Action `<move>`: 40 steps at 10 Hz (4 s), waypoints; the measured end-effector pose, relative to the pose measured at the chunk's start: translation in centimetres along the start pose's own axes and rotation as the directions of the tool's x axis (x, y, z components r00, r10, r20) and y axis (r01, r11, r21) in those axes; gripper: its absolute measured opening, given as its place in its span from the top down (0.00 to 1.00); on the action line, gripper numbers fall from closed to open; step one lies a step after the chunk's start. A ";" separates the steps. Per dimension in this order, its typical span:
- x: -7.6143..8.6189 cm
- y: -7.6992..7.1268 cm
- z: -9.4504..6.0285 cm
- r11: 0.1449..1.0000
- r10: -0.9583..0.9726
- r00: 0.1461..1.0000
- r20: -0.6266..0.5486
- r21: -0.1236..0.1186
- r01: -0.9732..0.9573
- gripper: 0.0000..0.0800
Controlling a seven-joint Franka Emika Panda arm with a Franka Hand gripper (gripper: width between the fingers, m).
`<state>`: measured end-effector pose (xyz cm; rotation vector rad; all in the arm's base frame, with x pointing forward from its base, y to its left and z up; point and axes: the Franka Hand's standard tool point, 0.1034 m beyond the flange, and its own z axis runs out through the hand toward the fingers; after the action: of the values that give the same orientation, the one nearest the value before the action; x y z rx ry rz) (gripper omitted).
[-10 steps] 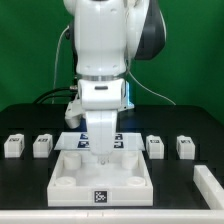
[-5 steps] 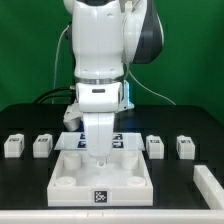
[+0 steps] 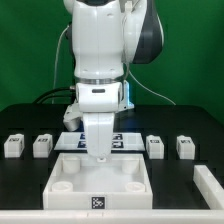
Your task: Assemble one leg
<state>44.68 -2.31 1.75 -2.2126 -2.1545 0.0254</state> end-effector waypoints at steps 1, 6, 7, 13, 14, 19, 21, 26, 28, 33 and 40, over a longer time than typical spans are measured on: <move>0.0 0.0 0.0 1.000 0.000 1.000 0.000 0.000 0.000 0.93; 0.1 0.0 0.0 1.000 0.002 1.000 0.000 0.000 -0.002 0.93; 1.2 0.4 0.0 1.000 0.014 1.000 -0.005 -0.003 -0.014 0.93; 9.1 3.6 0.1 0.997 0.034 0.997 -0.064 -0.067 -0.038 0.93; 9.0 4.1 0.1 0.997 0.011 0.998 -0.064 -0.073 -0.016 0.93; 9.0 4.1 0.1 0.998 0.005 0.998 -0.060 -0.058 -0.009 0.82; 8.9 4.1 0.2 0.998 0.006 0.998 -0.060 -0.058 -0.010 0.58; 8.8 4.1 0.2 0.998 0.008 0.998 -0.059 -0.058 -0.011 0.19; 8.8 4.1 0.2 0.998 0.009 0.998 -0.059 -0.058 -0.012 0.19; 9.5 3.8 -1.3 0.988 0.139 0.988 -0.063 -0.066 -0.143 0.19; 13.1 1.5 -3.3 0.634 0.761 0.628 -0.162 -0.021 -0.773 0.19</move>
Offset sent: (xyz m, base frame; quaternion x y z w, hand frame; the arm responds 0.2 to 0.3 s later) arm 0.0000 0.0000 0.0000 0.0000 0.0000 0.0000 1.0000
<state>46.65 10.66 5.27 -2.8984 -0.9888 -0.1887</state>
